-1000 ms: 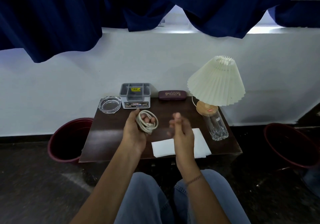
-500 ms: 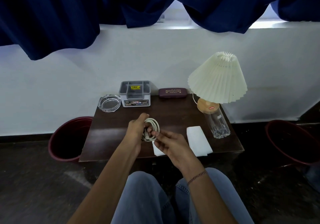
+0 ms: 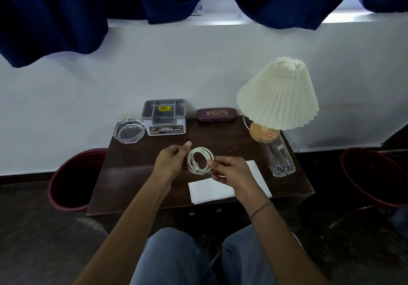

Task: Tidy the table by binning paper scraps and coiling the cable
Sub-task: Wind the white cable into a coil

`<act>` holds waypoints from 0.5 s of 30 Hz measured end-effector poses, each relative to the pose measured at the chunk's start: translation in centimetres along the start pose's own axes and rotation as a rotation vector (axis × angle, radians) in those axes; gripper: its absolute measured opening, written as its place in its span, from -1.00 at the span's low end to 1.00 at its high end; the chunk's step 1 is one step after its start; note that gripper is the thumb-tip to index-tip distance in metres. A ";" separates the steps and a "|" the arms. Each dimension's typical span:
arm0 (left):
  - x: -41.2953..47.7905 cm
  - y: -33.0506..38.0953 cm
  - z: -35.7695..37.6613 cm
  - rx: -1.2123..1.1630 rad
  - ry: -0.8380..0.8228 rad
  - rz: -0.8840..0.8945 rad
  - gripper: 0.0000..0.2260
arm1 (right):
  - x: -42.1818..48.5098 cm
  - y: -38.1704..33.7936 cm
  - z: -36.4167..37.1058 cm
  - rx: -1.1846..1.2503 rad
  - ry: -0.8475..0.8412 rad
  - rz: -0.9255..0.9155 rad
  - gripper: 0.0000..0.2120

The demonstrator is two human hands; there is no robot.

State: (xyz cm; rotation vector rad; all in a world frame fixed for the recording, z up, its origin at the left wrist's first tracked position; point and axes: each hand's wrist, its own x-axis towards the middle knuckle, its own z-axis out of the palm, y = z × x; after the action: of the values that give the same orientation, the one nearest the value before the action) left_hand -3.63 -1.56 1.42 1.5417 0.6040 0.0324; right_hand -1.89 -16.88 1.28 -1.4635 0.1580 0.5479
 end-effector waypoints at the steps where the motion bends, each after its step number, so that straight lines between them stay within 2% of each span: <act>1: 0.5 -0.1 0.4 -0.045 -0.035 -0.018 -0.79 | 0.9 0.0 -0.4 -0.018 0.020 -0.003 -0.79; 4: 2.6 -0.4 1.7 -0.059 -0.079 -0.034 -0.87 | 4.4 0.1 -1.6 -0.059 0.082 -0.020 -0.76; 9: 7.3 -0.4 4.5 -0.037 -0.075 -0.089 -0.78 | 10.8 -0.3 -3.0 -0.090 0.193 -0.031 -0.69; 15: 13.3 0.0 7.0 -0.105 -0.057 -0.188 -0.86 | 17.1 -1.2 -3.4 -0.173 0.308 -0.080 -0.71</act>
State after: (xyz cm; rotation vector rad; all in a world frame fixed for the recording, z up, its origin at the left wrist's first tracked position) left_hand 10.40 -2.83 -3.69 1.3745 0.6889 -0.1207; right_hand 14.26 -15.86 -5.29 -1.7109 0.2984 0.2729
